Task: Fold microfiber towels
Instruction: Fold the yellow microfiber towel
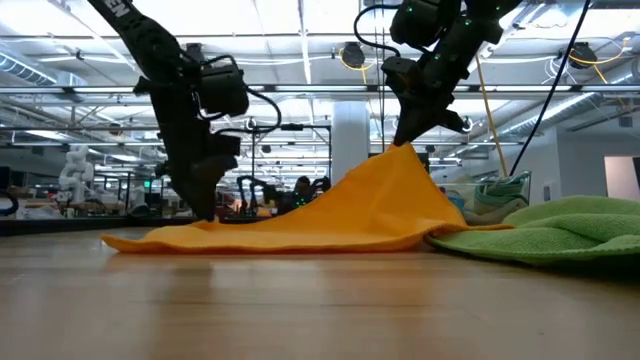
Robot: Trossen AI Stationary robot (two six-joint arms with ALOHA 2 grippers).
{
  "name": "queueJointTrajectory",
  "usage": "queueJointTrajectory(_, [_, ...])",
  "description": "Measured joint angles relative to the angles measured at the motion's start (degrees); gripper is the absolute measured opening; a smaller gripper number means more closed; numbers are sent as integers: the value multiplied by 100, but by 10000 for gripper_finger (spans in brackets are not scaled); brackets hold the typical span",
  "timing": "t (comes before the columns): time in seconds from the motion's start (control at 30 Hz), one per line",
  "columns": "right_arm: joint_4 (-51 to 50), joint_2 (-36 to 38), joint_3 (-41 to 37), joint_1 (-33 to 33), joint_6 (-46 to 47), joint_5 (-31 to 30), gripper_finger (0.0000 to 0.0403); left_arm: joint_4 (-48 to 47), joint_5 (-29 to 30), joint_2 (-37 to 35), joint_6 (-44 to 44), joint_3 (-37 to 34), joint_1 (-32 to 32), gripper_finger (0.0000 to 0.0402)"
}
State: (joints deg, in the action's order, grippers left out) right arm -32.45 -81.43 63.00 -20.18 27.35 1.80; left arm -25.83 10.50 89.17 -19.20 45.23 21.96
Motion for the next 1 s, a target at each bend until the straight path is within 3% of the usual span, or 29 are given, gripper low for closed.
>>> queueJointTrajectory(0.2, [2,0,0,0,0,2,0,-114,-794,-588,314,6,317,118])
queueJointTrajectory(0.5, [70,0,0,1,-6,4,0,6,-1114,-644,-778,0,762,118])
queueJointTrajectory(0.7, [74,0,0,2,38,4,0,44,-1479,-623,-1414,0,487,135])
queueJointTrajectory(0.9, [94,0,0,1,42,6,0,-43,-484,-623,-2358,0,-68,200])
queueJointTrajectory(1.0, [94,0,0,0,42,7,0,-84,-260,-623,-2902,0,-142,225])
